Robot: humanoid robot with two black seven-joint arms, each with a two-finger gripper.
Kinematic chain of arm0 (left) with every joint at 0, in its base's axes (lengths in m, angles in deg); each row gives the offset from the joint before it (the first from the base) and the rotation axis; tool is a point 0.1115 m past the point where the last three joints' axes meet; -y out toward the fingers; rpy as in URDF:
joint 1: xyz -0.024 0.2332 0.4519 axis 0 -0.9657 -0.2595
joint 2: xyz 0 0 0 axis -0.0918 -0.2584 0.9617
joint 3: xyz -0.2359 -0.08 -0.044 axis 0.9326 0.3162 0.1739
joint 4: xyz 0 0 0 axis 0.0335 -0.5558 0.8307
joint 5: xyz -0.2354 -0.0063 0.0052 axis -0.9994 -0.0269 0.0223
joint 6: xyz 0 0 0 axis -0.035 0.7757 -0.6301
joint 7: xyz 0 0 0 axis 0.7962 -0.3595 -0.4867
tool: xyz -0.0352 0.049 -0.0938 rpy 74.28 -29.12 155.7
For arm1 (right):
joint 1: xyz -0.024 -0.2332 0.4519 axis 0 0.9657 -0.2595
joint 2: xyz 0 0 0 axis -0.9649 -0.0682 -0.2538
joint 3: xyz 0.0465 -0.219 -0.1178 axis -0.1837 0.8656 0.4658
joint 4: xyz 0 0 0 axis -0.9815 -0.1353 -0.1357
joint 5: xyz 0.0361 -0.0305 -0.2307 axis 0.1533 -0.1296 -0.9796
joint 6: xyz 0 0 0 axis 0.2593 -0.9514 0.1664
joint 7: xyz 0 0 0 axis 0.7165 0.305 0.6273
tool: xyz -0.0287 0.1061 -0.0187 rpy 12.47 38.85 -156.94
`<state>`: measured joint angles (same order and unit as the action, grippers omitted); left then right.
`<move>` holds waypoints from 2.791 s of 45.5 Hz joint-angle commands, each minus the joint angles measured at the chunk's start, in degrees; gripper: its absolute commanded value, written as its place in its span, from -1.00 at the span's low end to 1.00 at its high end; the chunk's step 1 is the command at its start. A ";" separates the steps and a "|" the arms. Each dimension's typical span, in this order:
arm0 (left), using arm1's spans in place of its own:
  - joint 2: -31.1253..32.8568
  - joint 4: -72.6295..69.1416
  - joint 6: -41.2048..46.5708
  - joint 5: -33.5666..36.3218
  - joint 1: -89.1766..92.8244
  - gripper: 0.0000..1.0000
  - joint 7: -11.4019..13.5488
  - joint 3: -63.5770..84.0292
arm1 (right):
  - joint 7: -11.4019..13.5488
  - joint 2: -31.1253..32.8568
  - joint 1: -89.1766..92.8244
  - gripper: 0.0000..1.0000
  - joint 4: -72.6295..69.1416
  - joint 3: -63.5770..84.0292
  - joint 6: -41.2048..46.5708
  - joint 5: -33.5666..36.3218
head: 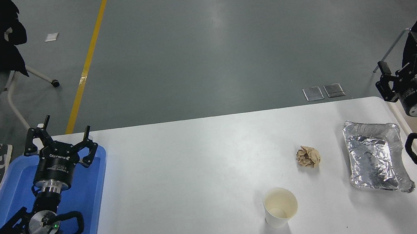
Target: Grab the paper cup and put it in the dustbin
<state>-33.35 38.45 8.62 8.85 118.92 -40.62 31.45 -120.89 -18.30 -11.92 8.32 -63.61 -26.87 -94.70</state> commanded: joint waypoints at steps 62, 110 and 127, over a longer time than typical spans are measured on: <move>0.09 0.07 -0.09 0.00 0.00 1.00 0.01 -0.09 | 35.85 -3.53 -57.29 1.00 1.90 101.62 -4.79 12.26; 0.00 -0.02 0.00 0.00 0.00 1.00 0.01 -0.09 | 36.39 -5.82 -90.70 1.00 -41.52 110.87 18.59 -12.70; 0.09 0.07 -0.09 0.00 0.00 1.00 0.01 -0.09 | 36.39 -7.84 -87.63 1.00 -43.27 110.43 20.00 -4.63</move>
<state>-33.32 38.44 8.60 8.86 118.92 -40.61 31.37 -84.51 -25.01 -100.61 -32.79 47.13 -7.91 -105.13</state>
